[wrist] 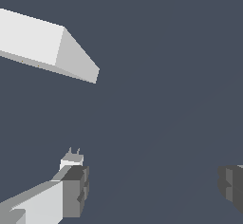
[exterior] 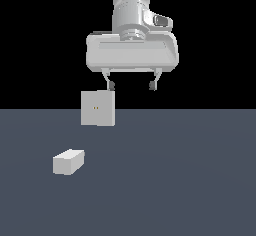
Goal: Plug the charger into the wall socket.
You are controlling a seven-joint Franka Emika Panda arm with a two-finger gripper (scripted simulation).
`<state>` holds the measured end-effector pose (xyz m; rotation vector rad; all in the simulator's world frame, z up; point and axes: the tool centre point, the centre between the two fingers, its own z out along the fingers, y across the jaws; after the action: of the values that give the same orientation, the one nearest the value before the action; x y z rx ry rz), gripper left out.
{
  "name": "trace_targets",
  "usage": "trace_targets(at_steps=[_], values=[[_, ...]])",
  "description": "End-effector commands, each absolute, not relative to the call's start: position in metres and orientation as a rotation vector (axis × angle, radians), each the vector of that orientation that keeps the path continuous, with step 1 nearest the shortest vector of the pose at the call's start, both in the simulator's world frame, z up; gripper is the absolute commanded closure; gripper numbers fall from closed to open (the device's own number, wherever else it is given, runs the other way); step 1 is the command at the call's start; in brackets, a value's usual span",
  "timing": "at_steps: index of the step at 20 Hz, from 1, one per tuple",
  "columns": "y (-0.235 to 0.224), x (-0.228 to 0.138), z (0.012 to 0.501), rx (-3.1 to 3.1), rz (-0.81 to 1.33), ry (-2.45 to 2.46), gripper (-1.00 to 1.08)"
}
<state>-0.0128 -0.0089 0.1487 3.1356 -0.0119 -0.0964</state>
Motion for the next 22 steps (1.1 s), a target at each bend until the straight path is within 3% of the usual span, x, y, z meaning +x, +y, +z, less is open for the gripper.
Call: trace_targets(at_steps=[1,22], values=[[-0.009,-0.013,0.149,3.136,-0.096,-0.012,-0.92],[0.032,-0.050,0.118,3.130,0.087,-0.120,-0.92]])
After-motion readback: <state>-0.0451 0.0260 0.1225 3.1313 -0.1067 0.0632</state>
